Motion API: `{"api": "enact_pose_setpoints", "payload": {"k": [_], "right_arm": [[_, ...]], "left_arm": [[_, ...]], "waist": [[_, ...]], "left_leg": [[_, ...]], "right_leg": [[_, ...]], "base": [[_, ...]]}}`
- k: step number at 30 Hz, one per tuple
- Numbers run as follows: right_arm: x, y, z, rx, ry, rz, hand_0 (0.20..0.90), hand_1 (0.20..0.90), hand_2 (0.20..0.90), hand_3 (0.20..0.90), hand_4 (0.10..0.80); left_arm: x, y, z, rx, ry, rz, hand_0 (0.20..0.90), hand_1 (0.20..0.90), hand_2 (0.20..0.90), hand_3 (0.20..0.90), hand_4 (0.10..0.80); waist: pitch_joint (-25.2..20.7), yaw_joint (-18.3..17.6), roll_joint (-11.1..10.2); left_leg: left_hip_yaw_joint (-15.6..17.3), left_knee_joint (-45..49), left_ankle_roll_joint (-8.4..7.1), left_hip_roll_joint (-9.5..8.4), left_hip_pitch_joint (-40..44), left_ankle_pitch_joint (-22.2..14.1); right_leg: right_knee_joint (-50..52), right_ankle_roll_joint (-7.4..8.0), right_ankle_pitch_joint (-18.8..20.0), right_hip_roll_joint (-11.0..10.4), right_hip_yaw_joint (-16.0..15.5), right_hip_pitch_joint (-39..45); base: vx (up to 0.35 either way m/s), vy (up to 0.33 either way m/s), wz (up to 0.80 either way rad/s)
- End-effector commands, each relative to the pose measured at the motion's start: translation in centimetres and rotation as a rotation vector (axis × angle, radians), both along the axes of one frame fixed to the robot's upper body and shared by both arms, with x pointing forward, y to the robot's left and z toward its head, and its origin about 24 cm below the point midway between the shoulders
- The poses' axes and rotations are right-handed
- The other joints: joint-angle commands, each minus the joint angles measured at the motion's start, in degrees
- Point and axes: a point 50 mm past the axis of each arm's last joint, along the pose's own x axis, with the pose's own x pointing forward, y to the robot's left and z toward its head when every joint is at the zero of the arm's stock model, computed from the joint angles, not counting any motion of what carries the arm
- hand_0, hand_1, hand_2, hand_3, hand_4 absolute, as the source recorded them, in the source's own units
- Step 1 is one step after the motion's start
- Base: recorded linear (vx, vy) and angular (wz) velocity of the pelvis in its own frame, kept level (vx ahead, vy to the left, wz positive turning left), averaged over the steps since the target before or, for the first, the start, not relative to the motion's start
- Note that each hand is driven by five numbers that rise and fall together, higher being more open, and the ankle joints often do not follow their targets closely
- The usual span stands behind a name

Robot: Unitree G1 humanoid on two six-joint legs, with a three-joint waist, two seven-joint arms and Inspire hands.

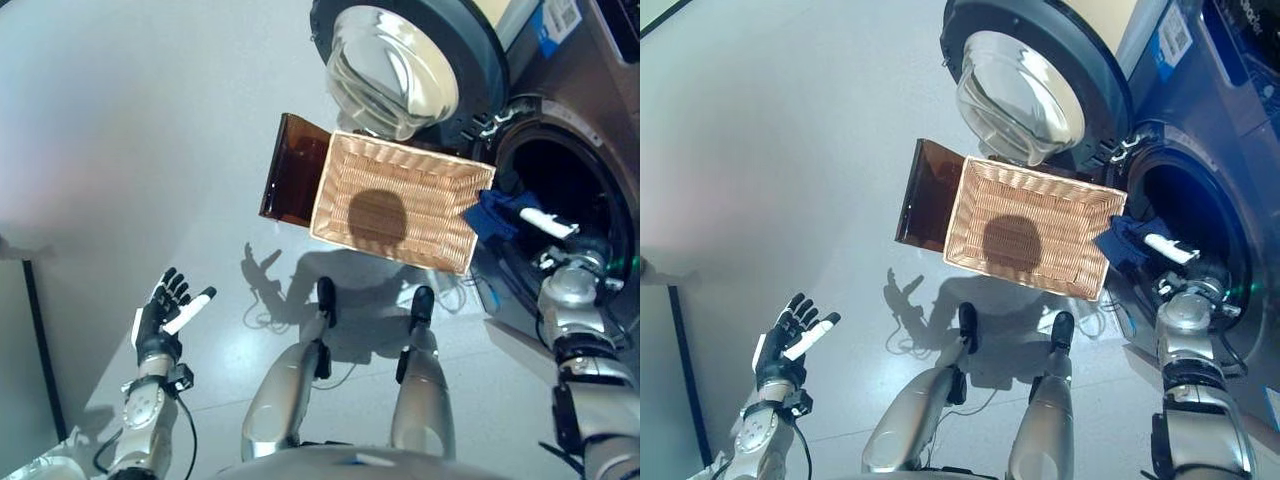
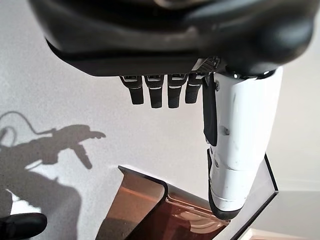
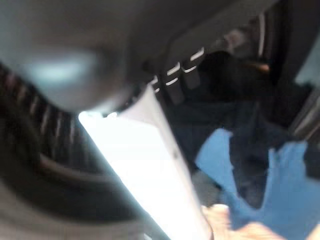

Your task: Pick up the clothes and place them into the washing machine

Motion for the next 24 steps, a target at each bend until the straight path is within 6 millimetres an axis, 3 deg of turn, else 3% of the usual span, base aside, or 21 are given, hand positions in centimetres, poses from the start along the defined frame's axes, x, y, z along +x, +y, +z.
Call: {"api": "enact_pose_setpoints", "payload": {"k": [1, 6, 10, 24], "right_arm": [[0.1, -1.3, 6.6, -0.456, -0.035, 0.065, 0.900, 0.900, 0.900, 0.900, 0.800], [0.2, -1.0, 5.6, -0.773, 0.225, 0.142, 0.900, 0.900, 0.900, 0.900, 0.800], [0.5, -1.5, 4.6, -0.854, 0.352, 0.119, 0.900, 0.900, 0.900, 0.900, 0.800], [2.2, -0.9, 4.5, -1.170, 0.599, 0.117, 0.900, 0.900, 0.900, 0.900, 0.800]], "left_arm": [[-1.4, 2.6, 2.3, 0.107, -0.112, 0.063, 0.900, 0.900, 0.900, 0.900, 0.800], [-1.0, 2.5, 2.6, 0.116, -0.127, 0.040, 0.900, 0.900, 0.900, 0.900, 0.800], [-0.8, 2.2, 2.8, 0.119, -0.137, 0.019, 0.900, 0.900, 0.900, 0.900, 0.800], [-0.2, 1.7, 2.9, 0.120, -0.141, -0.009, 0.900, 0.900, 0.900, 0.900, 0.800]], "waist": [[-7.98, 1.53, -1.64], [-7.90, 1.79, -1.68], [-7.60, 2.36, -1.48], [-5.48, 2.86, -1.00]], "left_leg": [[-2.61, 2.34, -6.11, 0.75, -3.48, -2.36], [-2.71, 2.36, -6.06, 0.80, -3.43, -2.36], [-2.88, 2.36, -6.01, 0.72, -3.58, -2.30], [-2.63, 2.61, -5.97, 0.64, -4.66, -1.91]], "right_leg": [[3.65, -4.60, -2.54, 2.99, -1.87, -4.41], [3.49, -4.53, -2.59, 3.02, -2.05, -4.32], [3.27, -4.50, -2.44, 2.91, -2.17, -4.38], [3.55, -4.66, -1.74, 2.92, -1.57, -5.87]], "base": [[0.000, 0.000, 0.00], [0.000, 0.000, 0.00], [0.000, 0.000, 0.00], [-0.008, 0.005, -0.01]]}}
